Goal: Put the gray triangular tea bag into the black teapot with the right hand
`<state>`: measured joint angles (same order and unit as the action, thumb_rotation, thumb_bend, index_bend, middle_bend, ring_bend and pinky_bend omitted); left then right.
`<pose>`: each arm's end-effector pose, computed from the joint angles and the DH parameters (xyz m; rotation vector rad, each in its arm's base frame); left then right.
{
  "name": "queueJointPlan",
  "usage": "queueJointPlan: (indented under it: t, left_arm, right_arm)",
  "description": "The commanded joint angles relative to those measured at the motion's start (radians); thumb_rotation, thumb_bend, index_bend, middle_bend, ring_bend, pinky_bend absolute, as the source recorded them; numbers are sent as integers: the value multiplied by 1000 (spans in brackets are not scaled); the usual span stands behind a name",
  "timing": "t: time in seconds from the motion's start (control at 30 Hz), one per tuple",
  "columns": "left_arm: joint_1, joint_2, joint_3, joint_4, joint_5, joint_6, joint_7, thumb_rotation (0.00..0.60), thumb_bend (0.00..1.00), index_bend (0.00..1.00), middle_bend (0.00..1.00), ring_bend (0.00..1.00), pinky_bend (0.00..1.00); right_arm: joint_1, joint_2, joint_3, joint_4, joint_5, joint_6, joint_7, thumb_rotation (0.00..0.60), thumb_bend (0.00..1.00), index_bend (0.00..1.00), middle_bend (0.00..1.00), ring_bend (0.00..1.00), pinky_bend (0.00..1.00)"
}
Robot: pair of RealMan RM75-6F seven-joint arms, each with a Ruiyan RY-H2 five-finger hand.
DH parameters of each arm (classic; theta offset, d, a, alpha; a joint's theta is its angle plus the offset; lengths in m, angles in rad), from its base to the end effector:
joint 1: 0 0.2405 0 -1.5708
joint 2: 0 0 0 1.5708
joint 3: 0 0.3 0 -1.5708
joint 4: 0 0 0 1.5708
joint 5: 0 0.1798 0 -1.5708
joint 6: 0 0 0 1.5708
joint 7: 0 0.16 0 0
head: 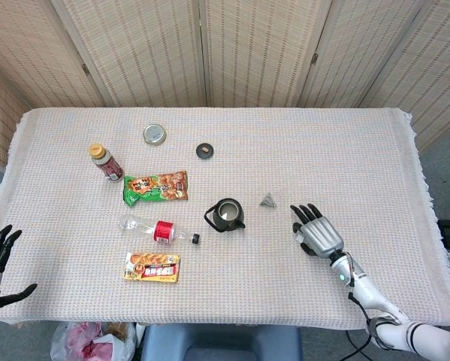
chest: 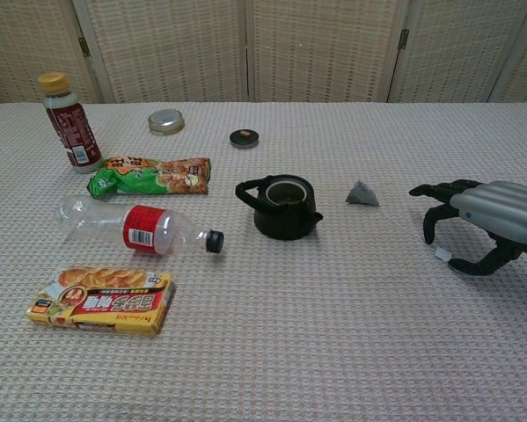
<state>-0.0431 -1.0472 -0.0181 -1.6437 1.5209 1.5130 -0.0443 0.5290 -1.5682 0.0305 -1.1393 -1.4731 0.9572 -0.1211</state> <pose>-0.3405 0.1778 0.2263 -1.3763 -0.9252 -0.8873 -0.2983 -0.3337 0.0040 1.9611 -0.8240 0.6881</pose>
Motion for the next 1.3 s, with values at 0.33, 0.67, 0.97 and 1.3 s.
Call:
queueJointPlan:
  t: [0.33, 0.67, 0.97, 1.3]
  left_arm:
    - [-6, 1, -2, 3, -14, -17, -3, 600, 128, 0, 0, 0, 74]
    - [-9, 3, -1, 7, -16, -26, -12, 600, 128, 0, 0, 0, 74]
    - [-10, 2, 1, 15, -9, -25, -22, 600, 128, 0, 0, 0, 74]
    - [-9, -4, 1, 32, 6, -11, -38, 600, 128, 0, 0, 0, 74]
  right_arm:
    - [8, -18, -8, 28, 1, -3, 9, 600, 305, 427, 0, 0, 0]
    - [10, -36, -12, 54, -13, 20, 29, 600, 308, 534, 0, 0, 0]
    - [9, -42, -12, 66, -10, 29, 28, 600, 310, 600, 10, 0, 0]
    - [8, -48, -6, 80, -11, 48, 37, 600, 310, 654, 40, 0, 0]
